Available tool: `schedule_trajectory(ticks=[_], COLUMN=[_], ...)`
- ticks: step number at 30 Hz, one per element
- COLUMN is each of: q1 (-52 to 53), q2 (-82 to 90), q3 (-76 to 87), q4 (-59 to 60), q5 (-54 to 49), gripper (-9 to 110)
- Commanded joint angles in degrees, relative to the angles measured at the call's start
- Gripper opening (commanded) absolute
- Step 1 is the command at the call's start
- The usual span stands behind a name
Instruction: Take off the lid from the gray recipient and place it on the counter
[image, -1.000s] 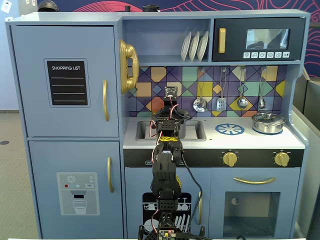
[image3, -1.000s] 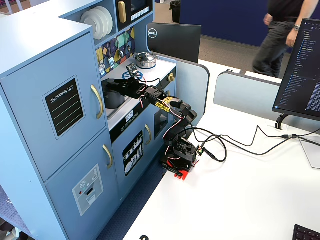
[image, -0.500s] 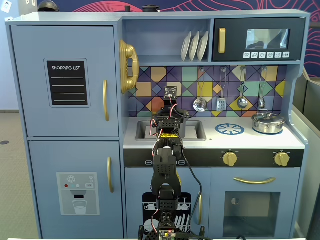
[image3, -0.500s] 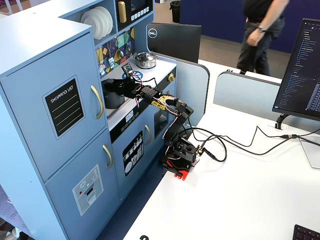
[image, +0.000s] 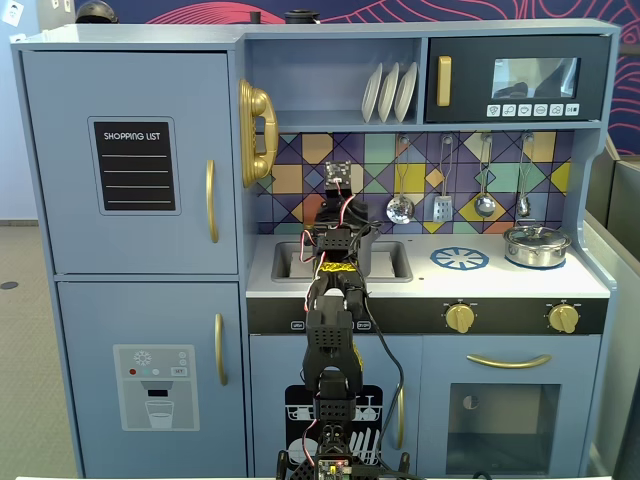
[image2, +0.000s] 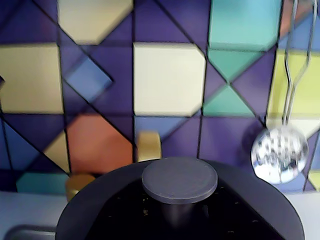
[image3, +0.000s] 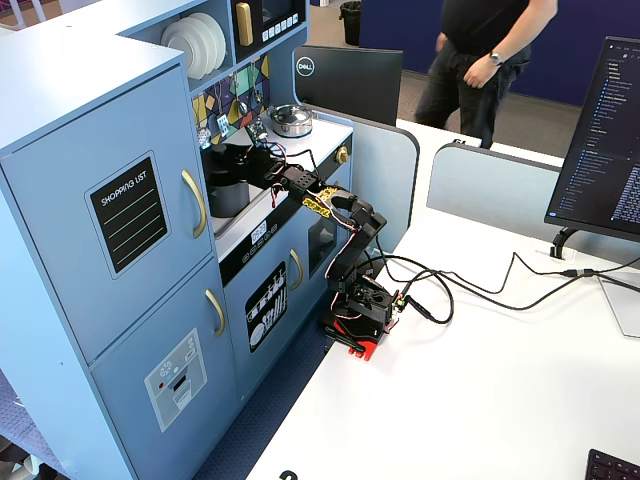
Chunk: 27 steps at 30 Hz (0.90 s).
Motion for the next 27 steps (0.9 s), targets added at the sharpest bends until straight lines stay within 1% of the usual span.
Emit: schedule_trajectory(ticks=[1,11,15,22,27], q1=[1.1,20.0,26.0,30.7,31.4], q2=[3.9,6.2,6.4,4.1,-1.0], q3=[-4.9,-3.3,1.3,12.4,14.2], q4=[-0.3,2.1,-0.3,-9.8,-14.9], q5=[-1.3,2.5,4.1,4.4,4.5], gripper=[0,0,0,0,0])
